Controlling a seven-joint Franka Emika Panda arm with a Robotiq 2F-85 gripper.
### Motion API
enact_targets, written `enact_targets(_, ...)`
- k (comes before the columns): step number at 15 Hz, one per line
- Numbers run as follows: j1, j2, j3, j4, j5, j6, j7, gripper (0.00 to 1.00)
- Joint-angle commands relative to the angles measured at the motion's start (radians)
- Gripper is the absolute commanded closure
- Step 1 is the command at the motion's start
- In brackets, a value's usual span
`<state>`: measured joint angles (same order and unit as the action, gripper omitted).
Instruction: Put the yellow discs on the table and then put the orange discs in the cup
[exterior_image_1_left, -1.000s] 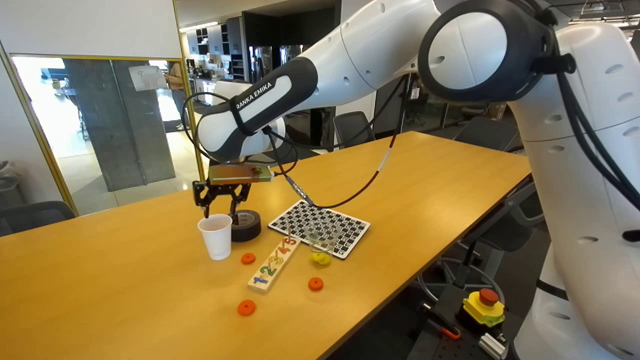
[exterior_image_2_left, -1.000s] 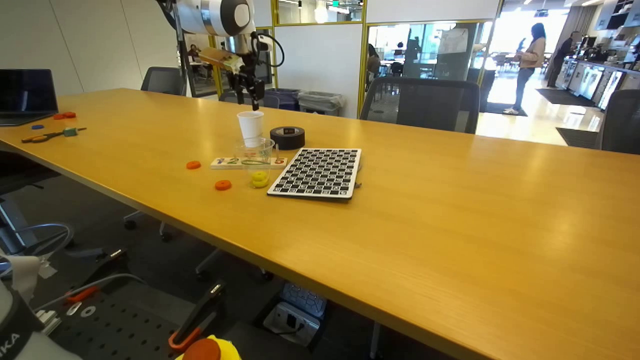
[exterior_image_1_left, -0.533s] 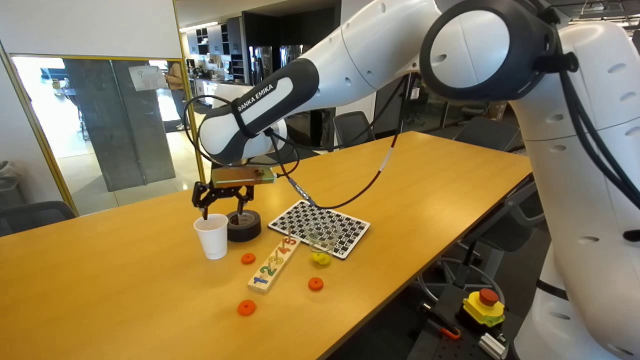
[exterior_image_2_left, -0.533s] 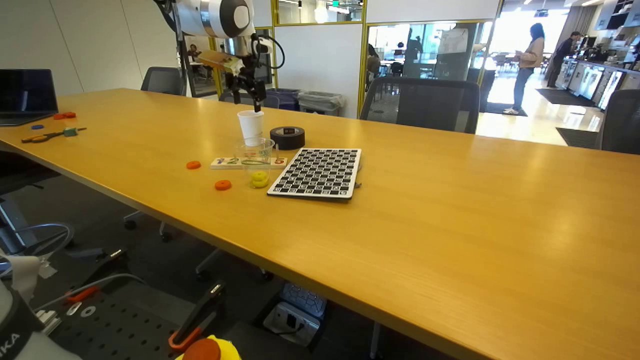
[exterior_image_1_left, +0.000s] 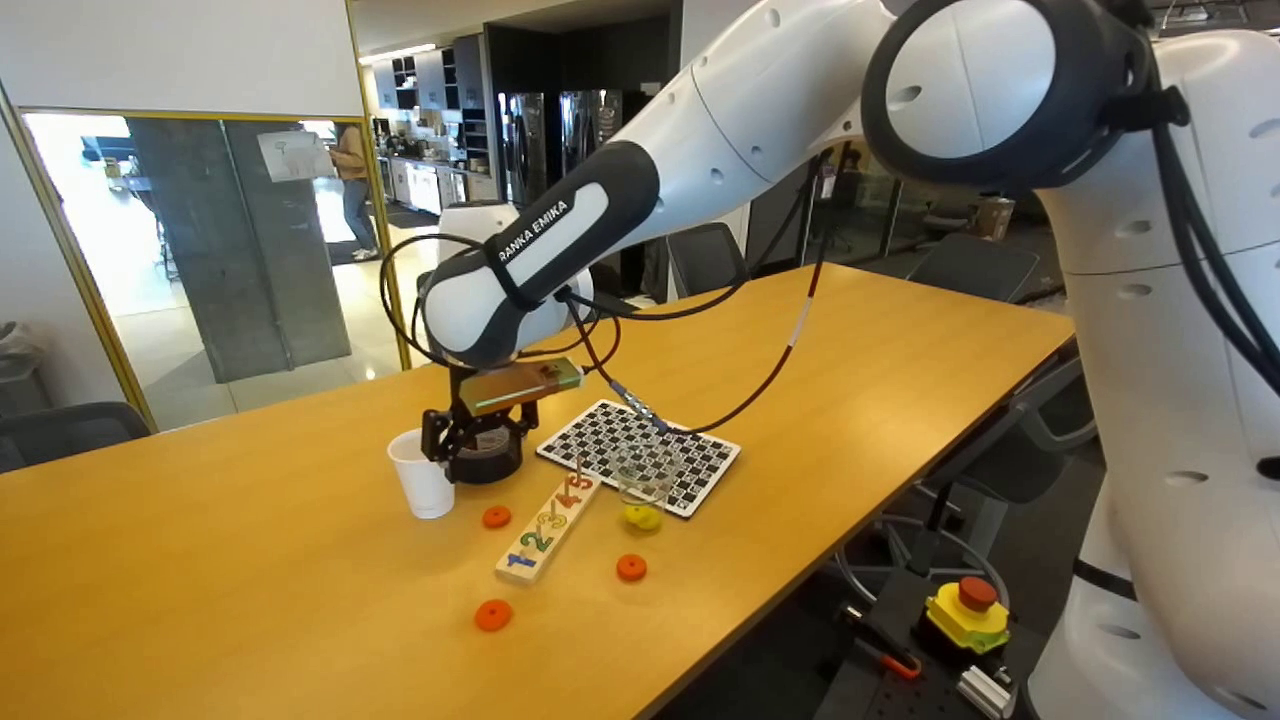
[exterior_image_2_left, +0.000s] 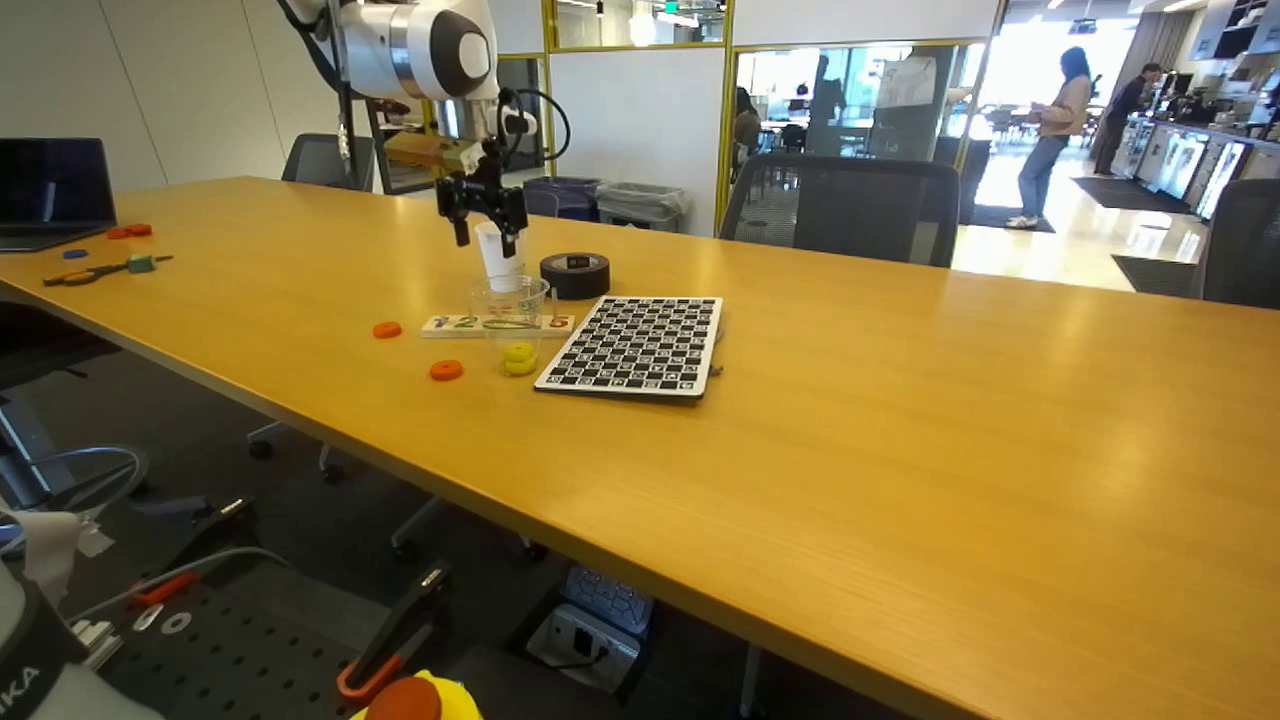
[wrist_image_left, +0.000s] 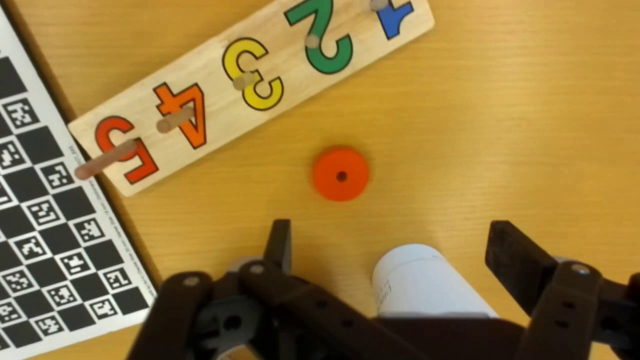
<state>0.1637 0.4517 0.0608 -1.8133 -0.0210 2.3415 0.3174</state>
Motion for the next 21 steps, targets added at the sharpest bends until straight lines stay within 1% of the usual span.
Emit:
enact_targets(1, 0.005, -0.011, -0.014, -0.050, -0.012, 0.017, -0.022, 0.00)
enact_targets(8, -0.007, 0.058, -0.021, -0.047, 0.007, 0.041, -0.031, 0.00)
enact_targets(10, -0.003, 0.076, -0.024, -0.042, 0.008, 0.065, -0.022, 0.00)
enact_targets(14, 0.008, 0.096, -0.030, -0.045, 0.005, 0.133, -0.003, 0.00)
enact_targets(21, 0.012, 0.115, -0.032, -0.032, 0.005, 0.154, -0.006, 0.00)
